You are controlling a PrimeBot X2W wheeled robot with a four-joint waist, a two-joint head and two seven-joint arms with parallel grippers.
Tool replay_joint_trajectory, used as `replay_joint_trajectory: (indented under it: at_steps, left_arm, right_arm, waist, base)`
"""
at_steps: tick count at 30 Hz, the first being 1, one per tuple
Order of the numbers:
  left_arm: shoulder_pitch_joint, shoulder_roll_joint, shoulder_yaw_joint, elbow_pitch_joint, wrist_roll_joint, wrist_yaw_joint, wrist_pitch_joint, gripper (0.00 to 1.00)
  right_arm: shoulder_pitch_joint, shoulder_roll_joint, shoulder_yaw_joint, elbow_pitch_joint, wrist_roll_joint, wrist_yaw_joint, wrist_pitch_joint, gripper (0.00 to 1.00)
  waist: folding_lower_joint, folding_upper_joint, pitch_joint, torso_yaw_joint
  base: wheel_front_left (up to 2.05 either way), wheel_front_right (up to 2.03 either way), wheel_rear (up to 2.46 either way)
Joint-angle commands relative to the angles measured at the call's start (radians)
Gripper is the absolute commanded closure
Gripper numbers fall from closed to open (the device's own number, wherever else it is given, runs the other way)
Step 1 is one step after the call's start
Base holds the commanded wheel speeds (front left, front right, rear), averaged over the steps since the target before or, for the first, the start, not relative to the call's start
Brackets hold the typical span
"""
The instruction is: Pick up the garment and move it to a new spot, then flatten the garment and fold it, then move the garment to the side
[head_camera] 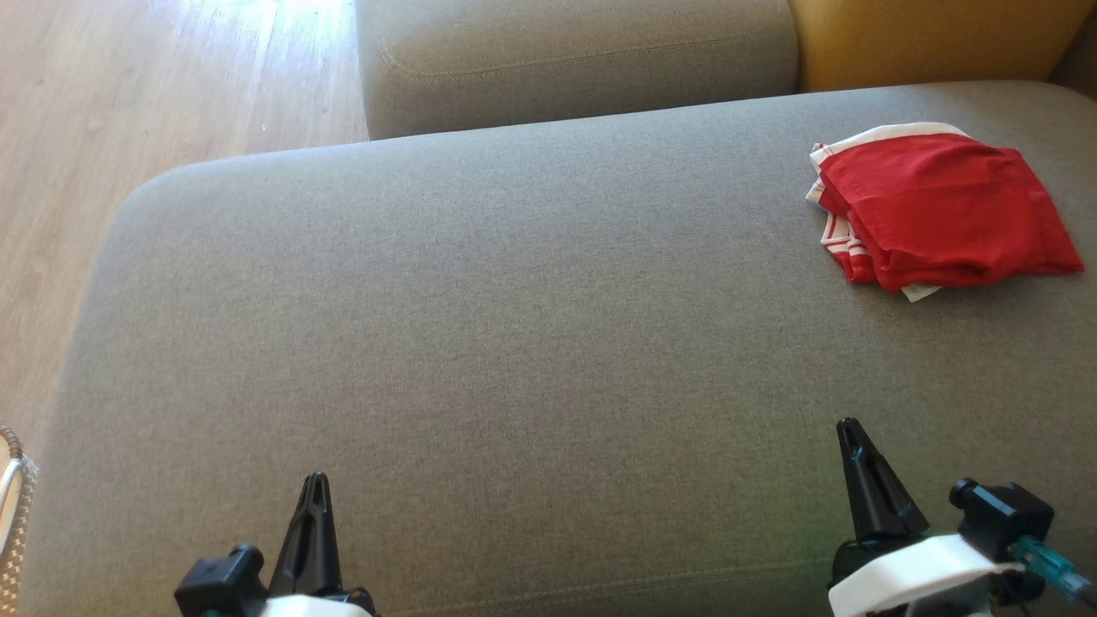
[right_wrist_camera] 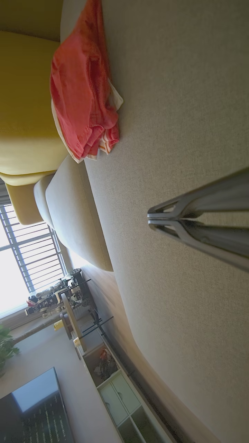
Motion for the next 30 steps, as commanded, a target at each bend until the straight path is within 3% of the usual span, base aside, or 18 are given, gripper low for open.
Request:
replay_joint_trajectory:
  at_steps: [1, 30]
  left_arm:
    - [-0.047, 0.01, 0.018, -0.028, -0.021, -0.006, 0.004, 1.0]
    - [-0.131, 0.026, 0.074, 0.043, -0.4, -0.082, 0.076, 1.0]
  right_arm:
    - [-0.047, -0.011, 0.0, -0.027, 0.024, 0.0, 0.007, 1.0]
    - [-0.092, -0.026, -0.01, -0.001, 0.39, 0.0, 0.078, 1.0]
  waist:
    - [0.0, 0.0, 0.0, 0.0]
    - [0.0, 0.0, 0.005, 0.0]
  base:
    - [0.0, 0.0, 0.0]
    - [0.0, 0.0, 0.0]
